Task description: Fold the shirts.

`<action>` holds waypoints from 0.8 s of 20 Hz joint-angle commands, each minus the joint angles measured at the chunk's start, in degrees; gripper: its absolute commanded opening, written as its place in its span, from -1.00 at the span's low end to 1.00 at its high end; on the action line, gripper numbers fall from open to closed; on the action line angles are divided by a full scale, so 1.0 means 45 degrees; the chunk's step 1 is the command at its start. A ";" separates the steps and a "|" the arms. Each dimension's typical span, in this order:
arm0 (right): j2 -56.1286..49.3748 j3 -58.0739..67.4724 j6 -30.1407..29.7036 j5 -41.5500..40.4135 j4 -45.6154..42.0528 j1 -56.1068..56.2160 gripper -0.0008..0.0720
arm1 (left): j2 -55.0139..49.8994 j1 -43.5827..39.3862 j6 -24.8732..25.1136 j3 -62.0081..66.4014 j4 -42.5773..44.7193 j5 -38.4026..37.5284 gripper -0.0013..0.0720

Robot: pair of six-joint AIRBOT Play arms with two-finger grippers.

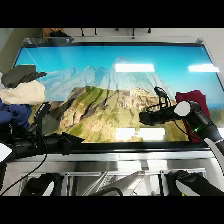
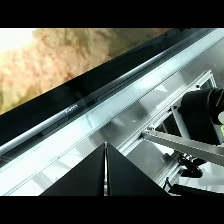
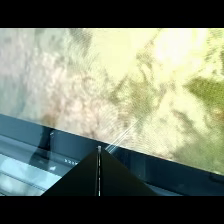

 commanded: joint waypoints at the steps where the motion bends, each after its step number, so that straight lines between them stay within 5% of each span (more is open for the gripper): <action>1: -0.0010 -0.0005 0.0005 0.0000 -0.0005 0.0010 -0.92 | 0.0005 -0.0005 0.0024 -0.0005 -0.0005 -0.0044 -0.93; 6: -0.0010 -0.0005 0.0005 0.0000 -0.0005 0.0010 -0.92 | 0.0005 0.0291 -0.0792 0.0257 0.0403 0.0000 -0.93; 10: -0.0005 -0.0005 0.0005 0.0000 -0.0005 0.0010 -0.92 | -0.0903 0.3123 -0.1394 0.2803 0.2973 0.0005 -0.93; 11: -0.0005 -0.0005 0.0005 0.0005 -0.0005 0.0010 -0.92 | -0.1515 0.4221 -0.1151 0.3706 0.3152 -0.0073 -0.76; 12: -0.0005 -0.0005 0.0005 0.0000 -0.0005 0.0010 -0.92 | -0.2103 0.5119 -0.0733 0.4401 0.3147 -0.0024 0.28; 13: -0.0010 -0.0005 0.0005 0.0000 -0.0005 0.0010 -0.92 | -0.2822 0.5906 -0.0661 0.5085 0.3167 0.0214 0.88; 16: 0.0010 -0.0005 0.0005 0.0005 -0.0005 0.0005 -0.92 | -0.5280 0.6863 0.0928 0.6897 0.3361 0.1831 0.89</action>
